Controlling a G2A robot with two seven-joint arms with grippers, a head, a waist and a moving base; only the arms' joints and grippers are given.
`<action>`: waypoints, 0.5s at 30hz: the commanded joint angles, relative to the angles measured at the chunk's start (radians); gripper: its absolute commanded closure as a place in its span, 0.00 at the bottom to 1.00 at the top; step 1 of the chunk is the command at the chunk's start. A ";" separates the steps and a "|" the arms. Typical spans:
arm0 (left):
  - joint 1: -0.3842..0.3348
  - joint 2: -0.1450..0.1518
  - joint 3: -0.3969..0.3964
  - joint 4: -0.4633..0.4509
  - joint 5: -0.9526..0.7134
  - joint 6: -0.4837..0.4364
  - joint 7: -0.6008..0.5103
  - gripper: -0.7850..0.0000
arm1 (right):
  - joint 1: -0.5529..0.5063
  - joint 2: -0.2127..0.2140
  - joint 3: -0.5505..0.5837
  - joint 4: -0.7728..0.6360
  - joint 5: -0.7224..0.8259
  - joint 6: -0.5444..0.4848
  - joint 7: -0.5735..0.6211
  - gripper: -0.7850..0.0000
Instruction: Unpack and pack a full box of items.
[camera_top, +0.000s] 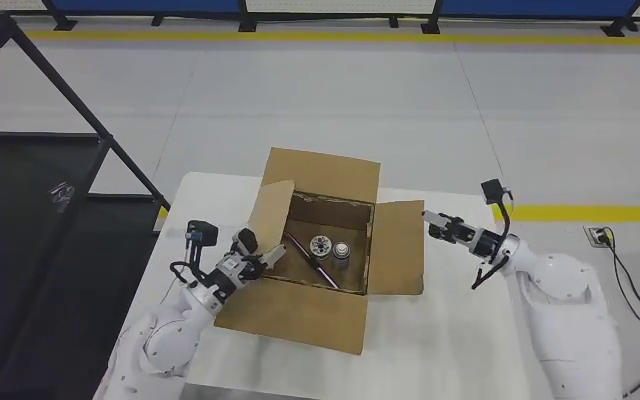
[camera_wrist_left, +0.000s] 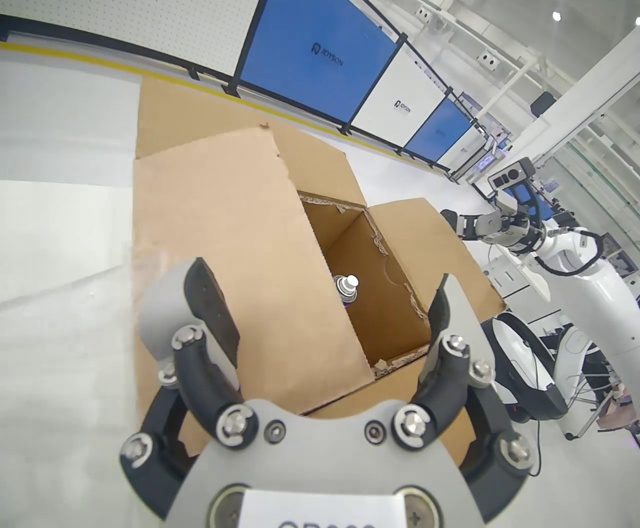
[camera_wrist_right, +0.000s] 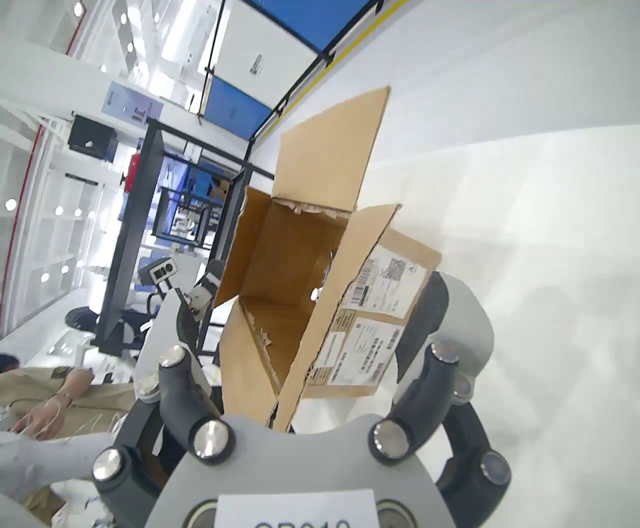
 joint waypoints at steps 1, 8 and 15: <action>-0.005 -0.002 0.015 0.006 0.006 0.004 0.004 0.00 | 0.035 0.000 -0.025 0.044 0.045 -0.040 0.076 0.00; -0.012 -0.005 0.041 0.023 0.019 0.018 0.012 0.00 | 0.126 -0.007 -0.125 0.119 0.222 -0.145 0.206 0.00; -0.033 -0.010 0.054 0.055 0.006 0.102 0.011 0.00 | 0.188 -0.023 -0.277 0.125 0.296 -0.171 0.180 0.00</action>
